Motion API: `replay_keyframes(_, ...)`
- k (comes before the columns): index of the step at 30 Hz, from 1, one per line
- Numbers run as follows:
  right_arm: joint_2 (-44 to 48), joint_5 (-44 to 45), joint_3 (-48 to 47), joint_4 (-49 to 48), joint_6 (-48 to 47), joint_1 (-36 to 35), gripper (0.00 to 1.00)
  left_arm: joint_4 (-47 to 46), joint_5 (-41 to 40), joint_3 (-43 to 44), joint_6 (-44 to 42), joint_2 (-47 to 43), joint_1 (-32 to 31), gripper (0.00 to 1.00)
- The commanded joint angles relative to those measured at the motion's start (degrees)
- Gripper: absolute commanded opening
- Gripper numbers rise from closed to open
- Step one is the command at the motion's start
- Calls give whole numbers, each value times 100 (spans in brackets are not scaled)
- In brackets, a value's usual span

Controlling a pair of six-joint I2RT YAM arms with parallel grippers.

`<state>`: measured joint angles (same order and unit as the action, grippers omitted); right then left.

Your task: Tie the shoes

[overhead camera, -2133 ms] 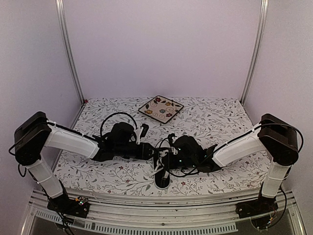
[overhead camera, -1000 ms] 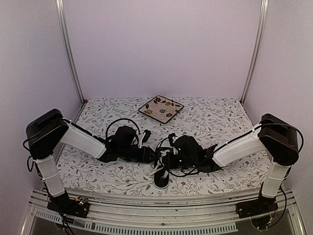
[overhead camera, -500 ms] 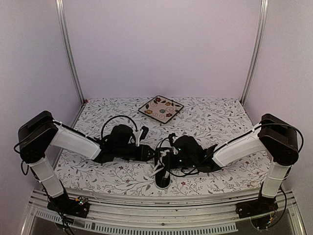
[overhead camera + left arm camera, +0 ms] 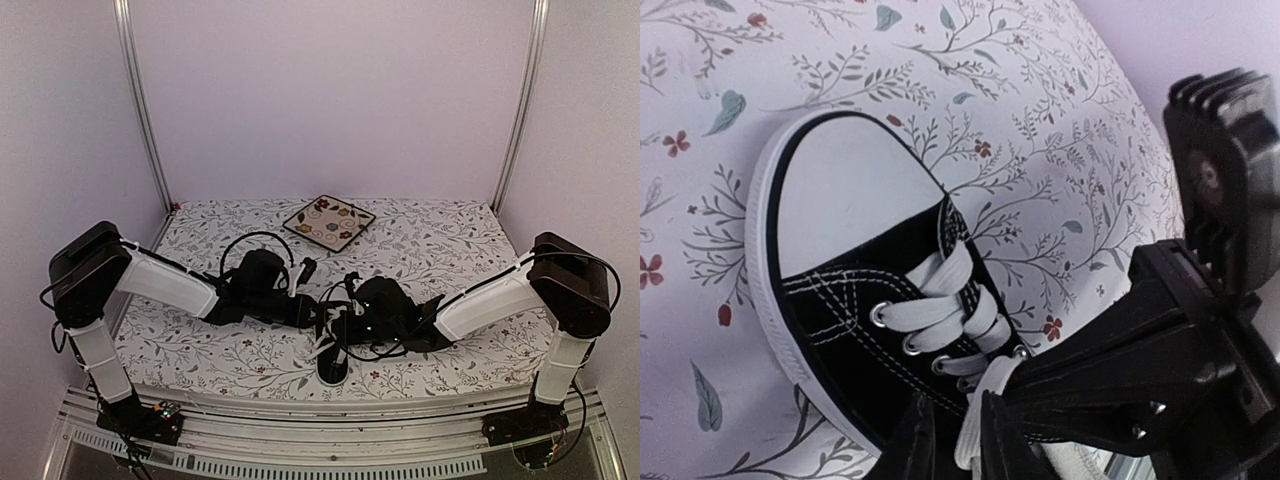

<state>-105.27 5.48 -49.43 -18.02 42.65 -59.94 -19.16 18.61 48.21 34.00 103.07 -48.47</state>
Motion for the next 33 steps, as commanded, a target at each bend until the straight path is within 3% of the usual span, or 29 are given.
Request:
replay_keyframes(1,-46,235,27,319,6,70,2,319,54,139,-113,154,42,16)
replay_keyframes(11,-28,249,50,317,6,73,2,404,526,366,-271,487,37,15)
replay_keyframes(33,-40,260,69,325,32,74,2,-976,1236,-242,153,327,47,15)
